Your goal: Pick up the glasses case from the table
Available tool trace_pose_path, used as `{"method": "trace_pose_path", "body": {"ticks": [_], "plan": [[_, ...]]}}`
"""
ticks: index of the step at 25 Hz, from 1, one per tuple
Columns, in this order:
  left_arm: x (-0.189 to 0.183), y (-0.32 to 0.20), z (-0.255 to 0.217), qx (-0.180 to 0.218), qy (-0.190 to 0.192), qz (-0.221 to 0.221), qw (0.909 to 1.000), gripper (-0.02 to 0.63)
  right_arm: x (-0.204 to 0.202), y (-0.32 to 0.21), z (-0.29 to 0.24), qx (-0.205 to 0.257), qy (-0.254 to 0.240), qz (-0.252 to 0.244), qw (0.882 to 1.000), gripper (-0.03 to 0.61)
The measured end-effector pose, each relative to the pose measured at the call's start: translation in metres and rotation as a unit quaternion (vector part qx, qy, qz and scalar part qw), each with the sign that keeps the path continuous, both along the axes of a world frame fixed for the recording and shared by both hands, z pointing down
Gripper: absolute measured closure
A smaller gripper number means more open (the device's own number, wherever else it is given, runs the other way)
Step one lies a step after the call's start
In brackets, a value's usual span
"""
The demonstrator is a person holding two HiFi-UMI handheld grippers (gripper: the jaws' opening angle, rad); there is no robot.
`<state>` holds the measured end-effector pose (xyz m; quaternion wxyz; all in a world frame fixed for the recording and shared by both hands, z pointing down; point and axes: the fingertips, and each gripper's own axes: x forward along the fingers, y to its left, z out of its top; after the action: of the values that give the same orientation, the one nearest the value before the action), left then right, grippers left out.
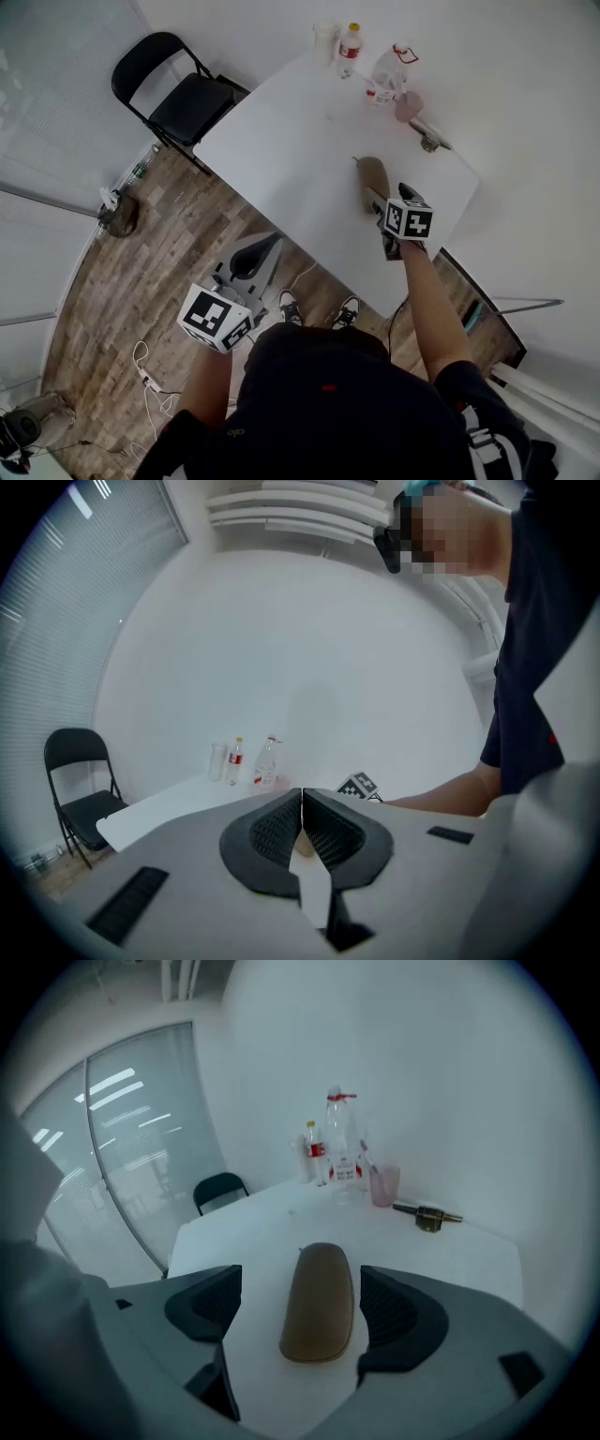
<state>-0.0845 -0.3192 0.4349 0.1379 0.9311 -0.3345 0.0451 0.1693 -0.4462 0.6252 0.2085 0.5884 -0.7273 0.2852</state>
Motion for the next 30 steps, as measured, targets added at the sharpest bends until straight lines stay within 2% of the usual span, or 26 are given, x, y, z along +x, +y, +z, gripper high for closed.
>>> {"method": "trace_pose_path", "body": {"ticks": [3, 6, 15, 21, 26, 30], "plan": [[-0.004, -0.004, 0.008, -0.012, -0.003, -0.015, 0.9998, 0.590, 0.001, -0.015, 0.044, -0.047, 0.034, -0.017, 0.998, 0.190], [-0.006, -0.007, 0.015, -0.025, -0.006, -0.029, 0.9993, 0.590, 0.008, -0.026, 0.070, -0.082, 0.065, -0.014, 0.994, 0.178], [-0.019, -0.013, 0.033, -0.043, -0.008, -0.055, 0.9976, 0.590, 0.001, -0.042, 0.116, -0.148, 0.078, -0.013, 0.986, 0.158], [-0.024, -0.018, 0.026, -0.043, 0.009, -0.059, 0.9973, 0.591, 0.006, -0.040, 0.102, -0.115, 0.051, 0.024, 0.992, 0.160], [-0.017, -0.019, 0.015, -0.037, 0.022, -0.051, 0.9978, 0.591, -0.005, -0.025, 0.047, -0.037, 0.002, 0.012, 0.999, 0.163], [-0.001, -0.020, 0.001, -0.024, 0.033, -0.032, 0.9987, 0.591, -0.009, -0.006, -0.020, 0.043, -0.059, 0.007, 0.997, 0.166]]}}
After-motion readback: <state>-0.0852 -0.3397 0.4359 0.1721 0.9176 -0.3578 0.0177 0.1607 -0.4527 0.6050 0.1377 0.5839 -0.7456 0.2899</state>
